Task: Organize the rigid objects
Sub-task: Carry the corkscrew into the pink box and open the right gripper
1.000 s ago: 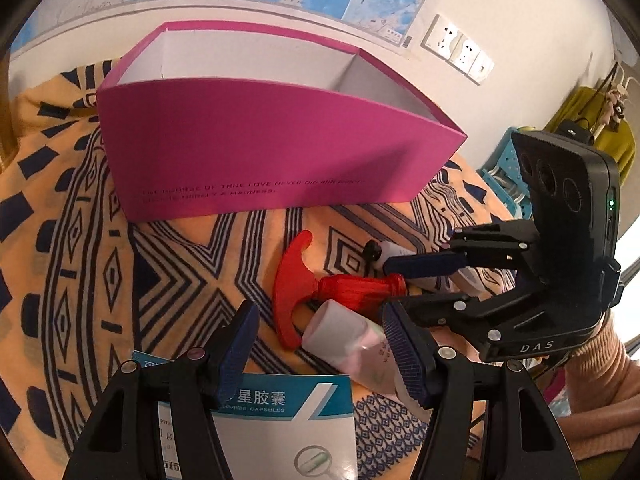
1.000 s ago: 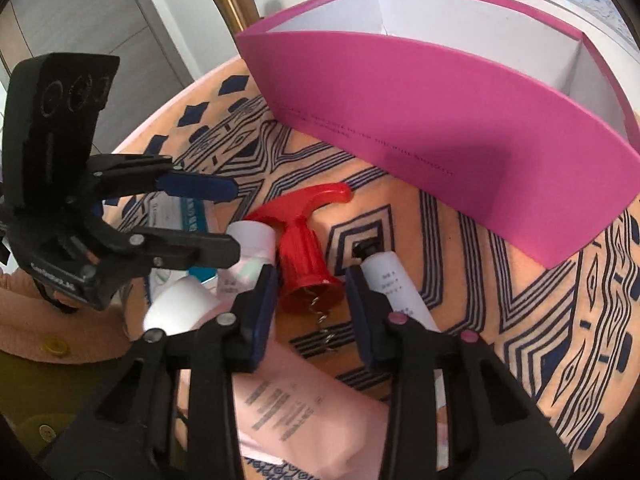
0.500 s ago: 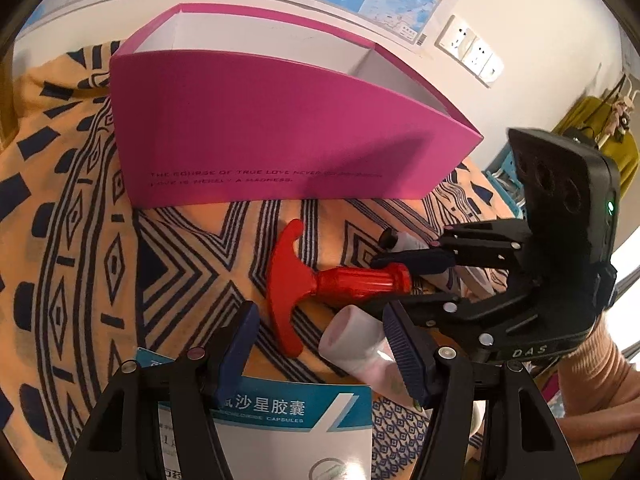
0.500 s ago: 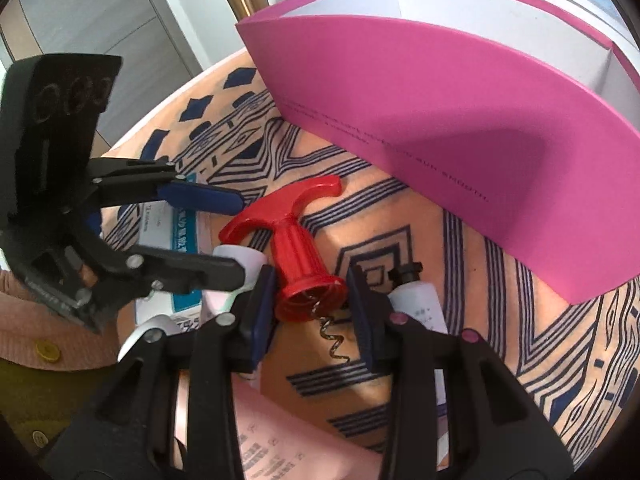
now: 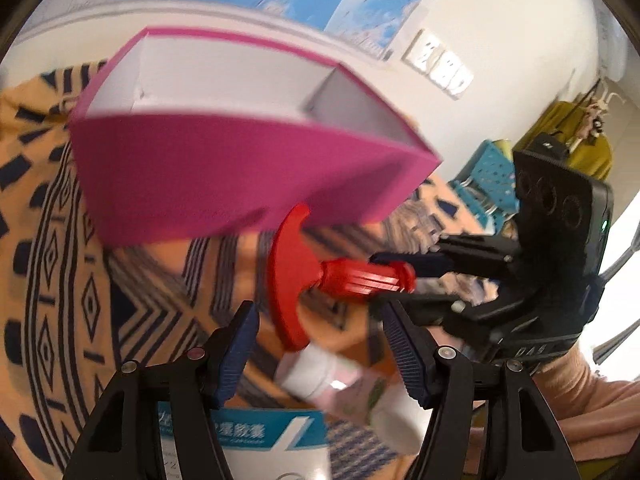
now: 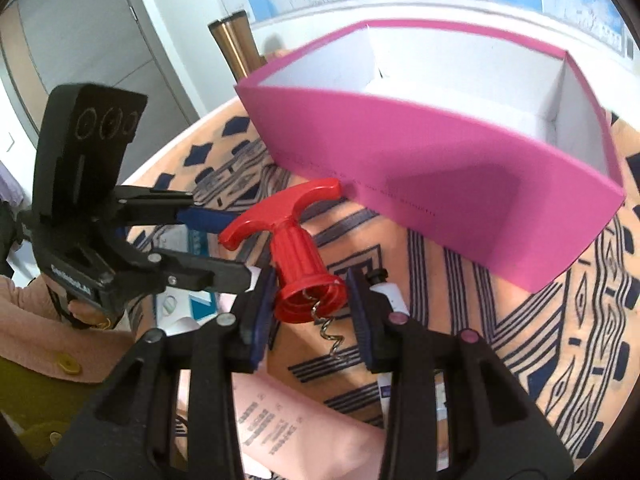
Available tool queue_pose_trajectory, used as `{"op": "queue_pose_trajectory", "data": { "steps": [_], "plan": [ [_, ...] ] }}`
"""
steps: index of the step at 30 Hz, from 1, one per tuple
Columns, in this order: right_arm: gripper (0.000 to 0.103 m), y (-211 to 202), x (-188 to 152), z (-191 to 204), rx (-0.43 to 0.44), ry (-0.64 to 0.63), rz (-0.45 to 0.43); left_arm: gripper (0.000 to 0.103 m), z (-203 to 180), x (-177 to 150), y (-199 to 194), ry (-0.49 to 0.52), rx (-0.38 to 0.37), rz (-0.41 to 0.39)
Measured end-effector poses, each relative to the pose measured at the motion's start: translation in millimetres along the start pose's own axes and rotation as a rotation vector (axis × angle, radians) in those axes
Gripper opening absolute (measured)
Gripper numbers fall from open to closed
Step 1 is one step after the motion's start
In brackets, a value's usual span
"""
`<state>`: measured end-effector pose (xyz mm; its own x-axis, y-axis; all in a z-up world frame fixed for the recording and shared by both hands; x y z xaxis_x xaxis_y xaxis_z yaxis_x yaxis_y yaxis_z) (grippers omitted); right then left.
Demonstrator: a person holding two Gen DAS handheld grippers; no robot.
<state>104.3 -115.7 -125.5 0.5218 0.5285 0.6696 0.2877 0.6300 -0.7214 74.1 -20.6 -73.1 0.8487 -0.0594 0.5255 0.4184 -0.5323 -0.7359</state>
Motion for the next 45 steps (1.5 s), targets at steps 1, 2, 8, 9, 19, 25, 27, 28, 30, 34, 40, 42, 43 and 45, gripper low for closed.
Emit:
{"op": "queue_pose_trajectory", "data": {
  "steps": [1, 2, 8, 9, 19, 25, 27, 28, 30, 34, 40, 42, 43, 45],
  "plan": [
    [0.038, -4, 1, 2, -0.006, -0.008, -0.010, 0.064, -4, 3, -3, 0.012, -0.002, -0.010],
    [0.038, -8, 1, 2, -0.012, -0.013, -0.015, 0.064, -8, 6, -4, 0.024, -0.001, -0.021],
    [0.038, -38, 7, 1, -0.054, -0.027, -0.072, 0.063, -29, 22, -16, 0.085, -0.002, -0.064],
    [0.038, -41, 8, 3, -0.060, -0.030, -0.079, 0.063, -33, 25, -19, 0.099, 0.000, -0.074],
    [0.038, -84, 33, -8, -0.132, -0.074, -0.173, 0.063, -62, 71, -30, 0.202, 0.009, -0.145],
    [0.038, -92, 52, -19, -0.161, -0.081, -0.196, 0.063, -68, 94, -30, 0.222, 0.016, -0.156],
    [0.038, -96, 55, -23, -0.159, -0.075, -0.205, 0.063, -71, 99, -29, 0.230, 0.017, -0.159],
    [0.038, -96, 56, -25, -0.160, -0.073, -0.208, 0.063, -72, 102, -28, 0.233, 0.017, -0.160],
    [0.038, -98, 62, -33, -0.160, -0.066, -0.210, 0.063, -71, 108, -25, 0.230, 0.020, -0.160],
    [0.038, -94, 72, -45, -0.167, -0.060, -0.202, 0.063, -66, 120, -16, 0.206, 0.008, -0.140],
    [0.038, -74, 83, -66, -0.183, -0.044, -0.152, 0.063, -50, 132, 6, 0.145, -0.003, -0.095],
    [0.038, -68, 84, -72, -0.193, -0.036, -0.141, 0.063, -46, 134, 14, 0.131, 0.009, -0.082],
    [0.038, -65, 84, -76, -0.192, -0.026, -0.133, 0.063, -44, 133, 17, 0.124, 0.015, -0.075],
    [0.038, -59, 85, -84, -0.195, -0.010, -0.109, 0.063, -42, 131, 22, 0.116, 0.034, -0.068]
  ]
}}
Point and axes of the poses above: each gripper's, at about its wrist camera, not at the fingertips, and y roughly the way its jaws point, z to its left, x to its top, the point moved 6 cm from there along y, roughly the way its jaws point, and after that the axes turned 7 degrees about z, right-handed, at the moved point
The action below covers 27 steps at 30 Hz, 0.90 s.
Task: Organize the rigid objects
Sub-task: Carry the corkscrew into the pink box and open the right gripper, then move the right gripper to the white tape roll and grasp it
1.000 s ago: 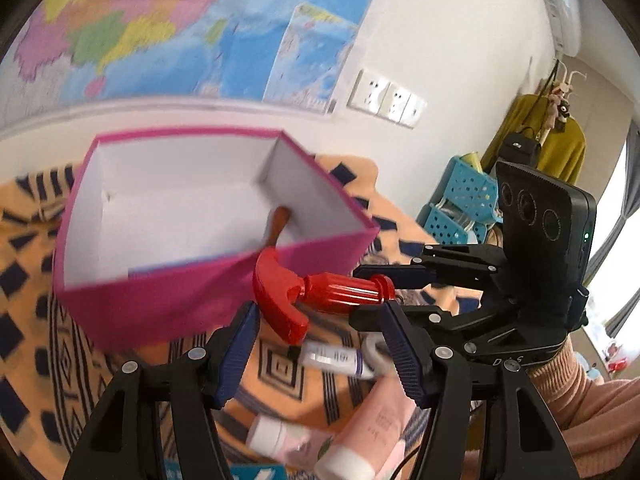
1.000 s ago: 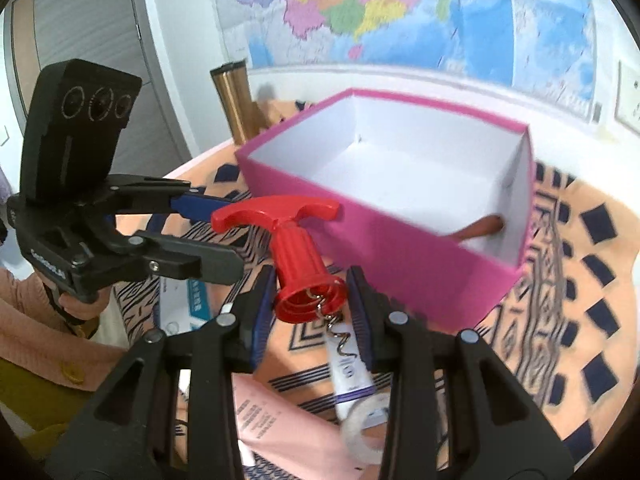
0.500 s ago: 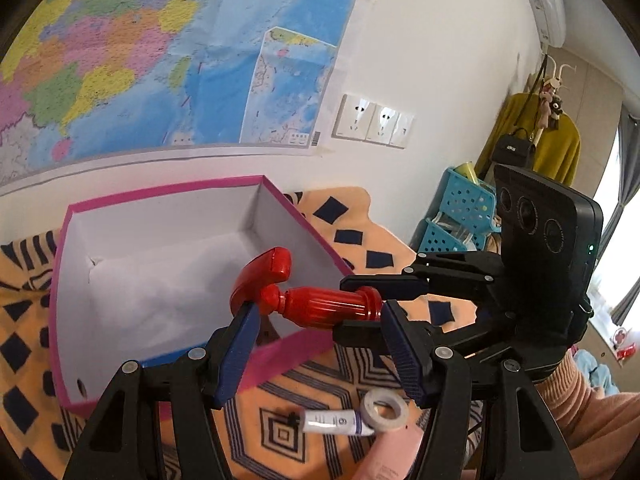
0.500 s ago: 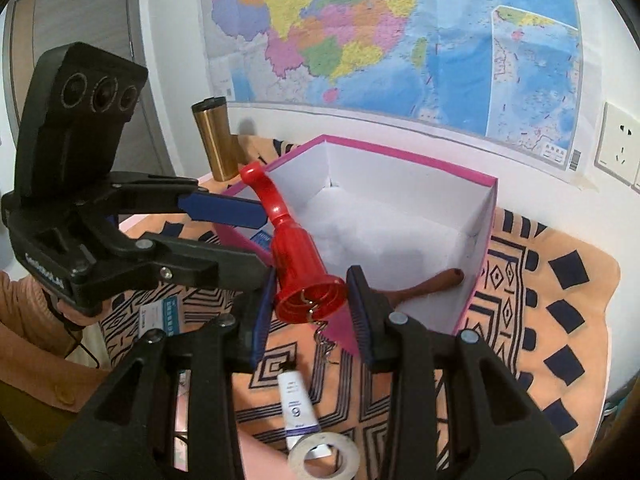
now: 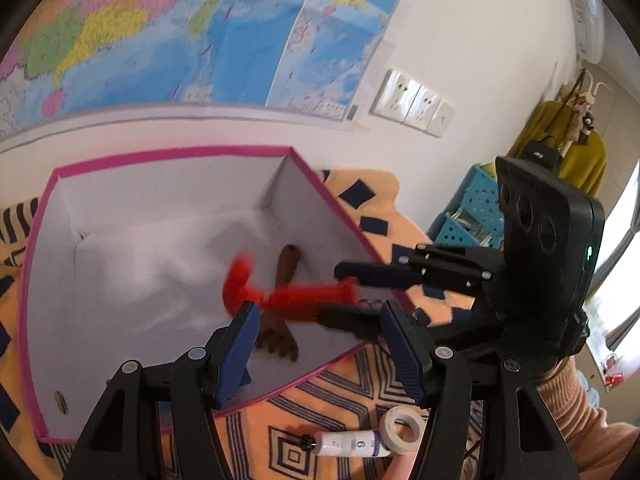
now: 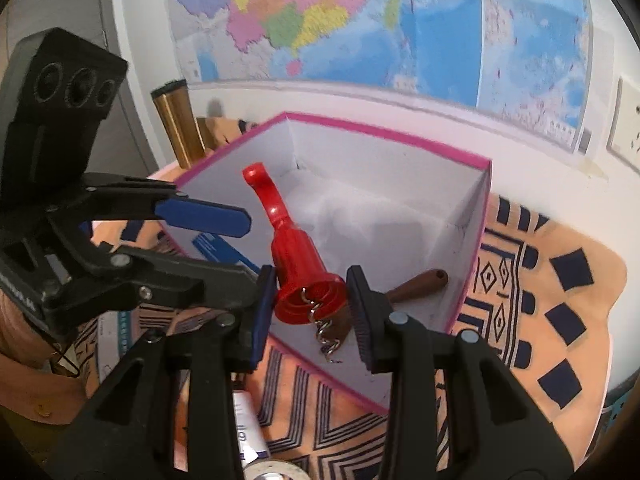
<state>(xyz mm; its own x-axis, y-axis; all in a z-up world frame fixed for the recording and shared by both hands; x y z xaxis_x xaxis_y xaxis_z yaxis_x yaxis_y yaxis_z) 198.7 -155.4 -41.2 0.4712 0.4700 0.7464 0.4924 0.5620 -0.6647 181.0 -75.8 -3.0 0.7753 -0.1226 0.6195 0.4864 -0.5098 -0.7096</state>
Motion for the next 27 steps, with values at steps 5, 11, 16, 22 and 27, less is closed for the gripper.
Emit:
{"op": "queue_pose_trajectory", "data": {
  "steps": [5, 11, 16, 22, 27],
  "plan": [
    [0.039, 1, -5, -8, -0.010, 0.048, 0.005, 0.063, -2, -11, -3, 0.021, 0.036, -0.005],
    [0.042, -30, -15, -7, 0.047, 0.115, -0.070, 0.065, -8, -34, -25, 0.054, 0.020, -0.038],
    [0.049, -55, -39, 2, 0.101, 0.145, -0.106, 0.065, -14, -60, -35, 0.061, -0.003, -0.028],
    [0.049, -39, -92, 2, 0.090, 0.213, 0.011, 0.065, -23, -86, -21, 0.039, -0.052, 0.030],
    [0.049, -24, -129, -6, 0.088, 0.300, 0.087, 0.065, -31, -104, -7, 0.032, -0.083, 0.081]
  ]
}}
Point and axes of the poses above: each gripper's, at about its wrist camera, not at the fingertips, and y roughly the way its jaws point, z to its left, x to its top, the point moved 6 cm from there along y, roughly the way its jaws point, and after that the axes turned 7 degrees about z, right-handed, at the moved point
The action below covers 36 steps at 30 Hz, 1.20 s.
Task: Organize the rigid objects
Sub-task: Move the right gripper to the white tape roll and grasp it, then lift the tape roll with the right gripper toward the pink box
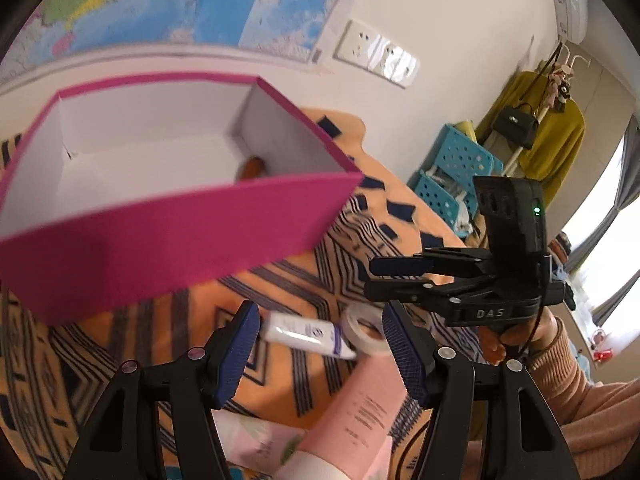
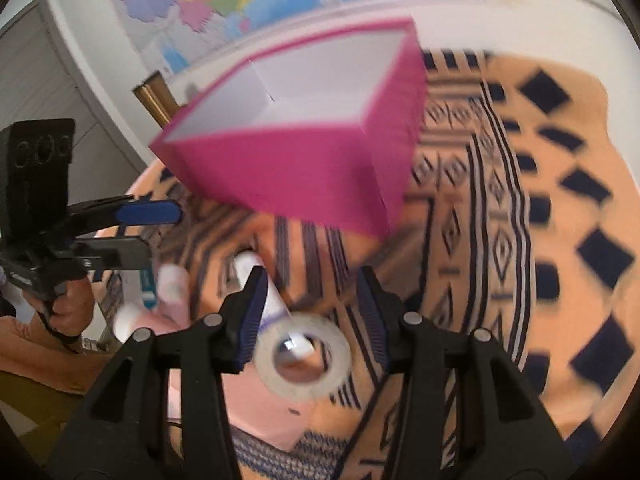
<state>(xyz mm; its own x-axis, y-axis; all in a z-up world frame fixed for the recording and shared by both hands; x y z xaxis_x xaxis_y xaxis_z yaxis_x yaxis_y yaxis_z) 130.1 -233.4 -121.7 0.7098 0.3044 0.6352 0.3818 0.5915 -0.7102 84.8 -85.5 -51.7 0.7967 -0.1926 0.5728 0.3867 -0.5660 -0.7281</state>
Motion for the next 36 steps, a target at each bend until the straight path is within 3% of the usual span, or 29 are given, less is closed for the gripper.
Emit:
{"op": "queue_pose_trajectory", "data": {
  "steps": [9, 17, 24, 36],
  "plan": [
    [0.048, 15, -31, -9, 0.001, 0.053, 0.051, 0.065, -20, -19, 20, 0.026, -0.040, 0.070],
    [0.034, 22, -35, -3, -0.051, -0.003, 0.067, 0.064, -33, -21, 33, 0.045, -0.046, 0.108],
    [0.017, 22, -37, -9, -0.079, 0.012, 0.052, 0.064, -36, -23, 40, 0.037, -0.043, 0.136],
    [0.015, -1, -29, 8, -0.087, 0.002, -0.044, 0.054, -36, -19, 46, 0.022, -0.022, 0.151]
  ]
}}
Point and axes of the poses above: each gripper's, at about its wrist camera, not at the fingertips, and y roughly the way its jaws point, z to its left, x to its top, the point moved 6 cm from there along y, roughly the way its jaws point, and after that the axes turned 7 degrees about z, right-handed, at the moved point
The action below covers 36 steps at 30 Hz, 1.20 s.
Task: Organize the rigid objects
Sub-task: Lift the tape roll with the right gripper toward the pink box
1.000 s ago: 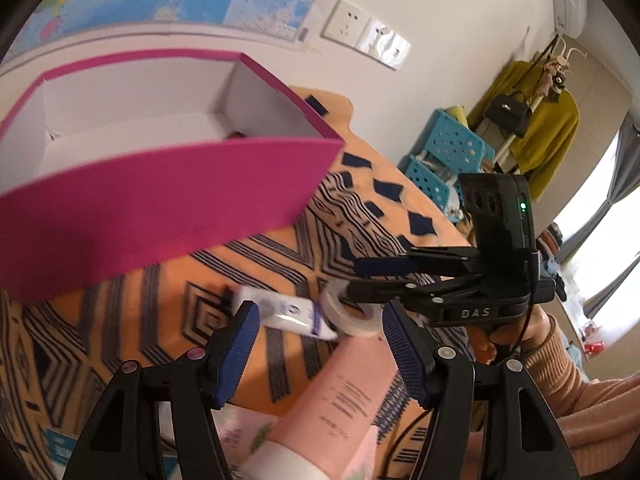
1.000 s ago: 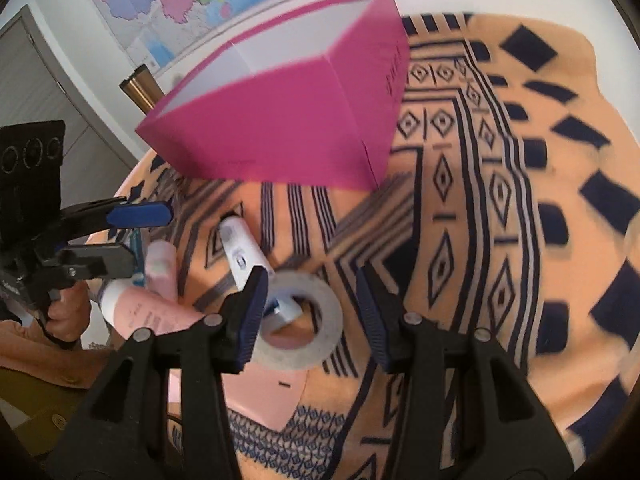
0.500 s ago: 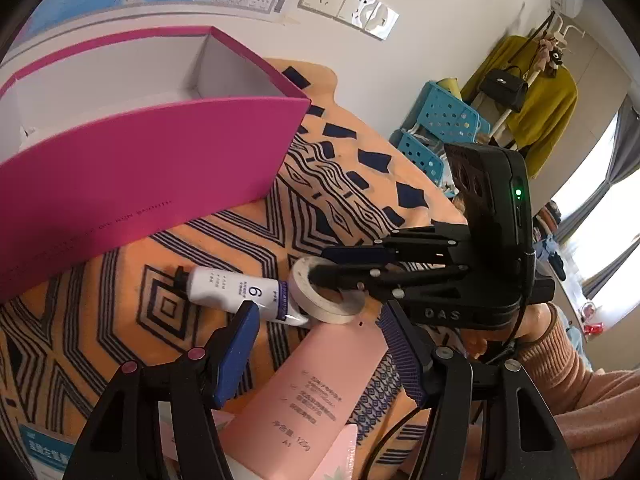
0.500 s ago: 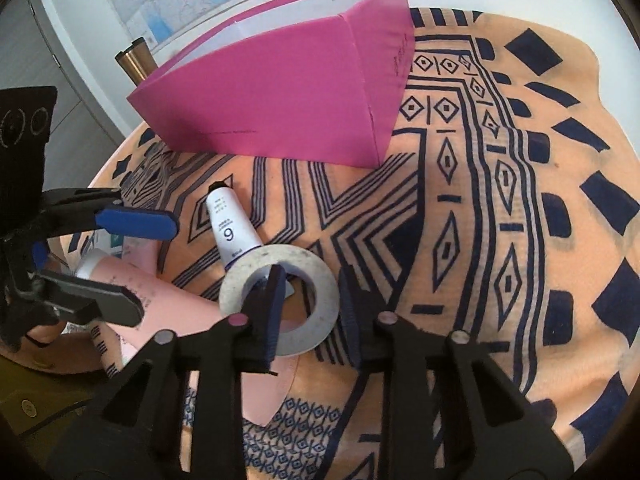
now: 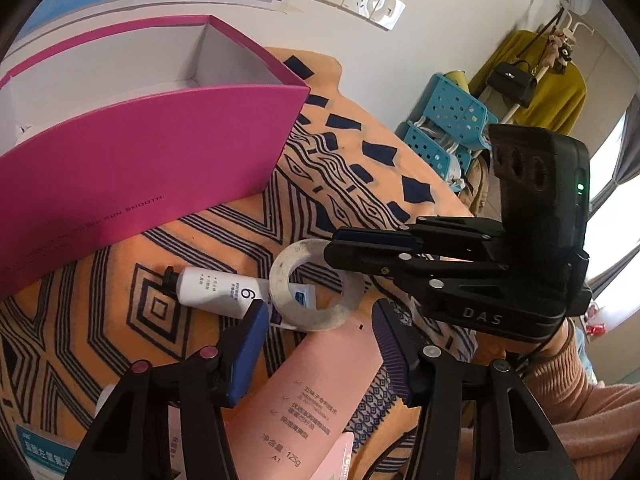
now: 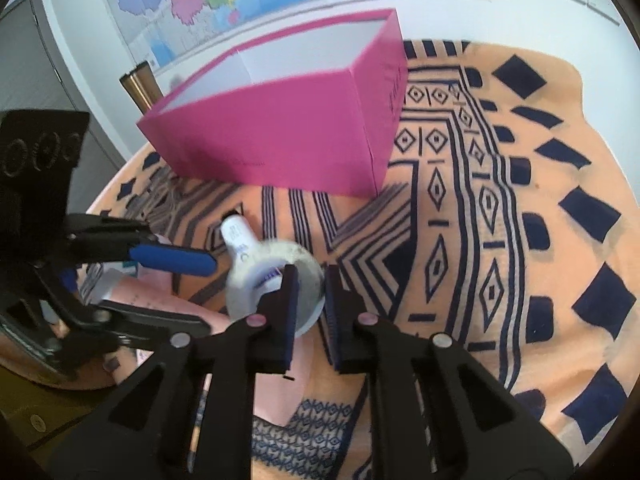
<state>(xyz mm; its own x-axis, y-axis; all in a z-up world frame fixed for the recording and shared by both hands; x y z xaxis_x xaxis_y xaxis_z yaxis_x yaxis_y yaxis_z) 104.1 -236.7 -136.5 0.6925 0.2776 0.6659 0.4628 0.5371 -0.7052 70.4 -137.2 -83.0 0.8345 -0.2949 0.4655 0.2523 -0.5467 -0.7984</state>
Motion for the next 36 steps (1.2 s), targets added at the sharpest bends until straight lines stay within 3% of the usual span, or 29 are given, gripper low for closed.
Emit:
{"op": "queue_pose_trajectory", "data": {
  "steps": [5, 10, 14, 16, 21, 23, 25, 36],
  "plan": [
    [0.012, -3, 6, 5, 0.000, -0.004, -0.016, 0.054, 5, 2, -2, -0.015, 0.009, -0.002],
    [0.014, 14, 0, -6, 0.010, 0.025, 0.052, 0.054, 10, -3, 9, -0.026, 0.023, 0.043],
    [0.022, 18, -5, -12, 0.021, 0.046, 0.062, 0.054, 7, -5, 13, -0.021, 0.021, 0.052],
    [0.026, 20, -5, -15, -0.018, 0.041, 0.070, 0.054, 6, -5, 13, -0.016, 0.016, 0.050],
    [0.026, 27, -8, -12, -0.012, 0.010, 0.082, 0.051, 3, -5, 21, -0.013, 0.006, 0.071],
    [0.017, 28, -7, -12, -0.018, 0.009, 0.082, 0.047, 2, -4, 25, -0.015, -0.004, 0.081],
    [0.017, 28, -7, -9, -0.035, -0.001, 0.078, 0.047, 0, -4, 27, -0.015, -0.016, 0.085],
    [0.016, -2, 17, 6, -0.062, -0.030, -0.018, 0.047, -4, 17, -10, -0.005, -0.002, -0.020]
  ]
}}
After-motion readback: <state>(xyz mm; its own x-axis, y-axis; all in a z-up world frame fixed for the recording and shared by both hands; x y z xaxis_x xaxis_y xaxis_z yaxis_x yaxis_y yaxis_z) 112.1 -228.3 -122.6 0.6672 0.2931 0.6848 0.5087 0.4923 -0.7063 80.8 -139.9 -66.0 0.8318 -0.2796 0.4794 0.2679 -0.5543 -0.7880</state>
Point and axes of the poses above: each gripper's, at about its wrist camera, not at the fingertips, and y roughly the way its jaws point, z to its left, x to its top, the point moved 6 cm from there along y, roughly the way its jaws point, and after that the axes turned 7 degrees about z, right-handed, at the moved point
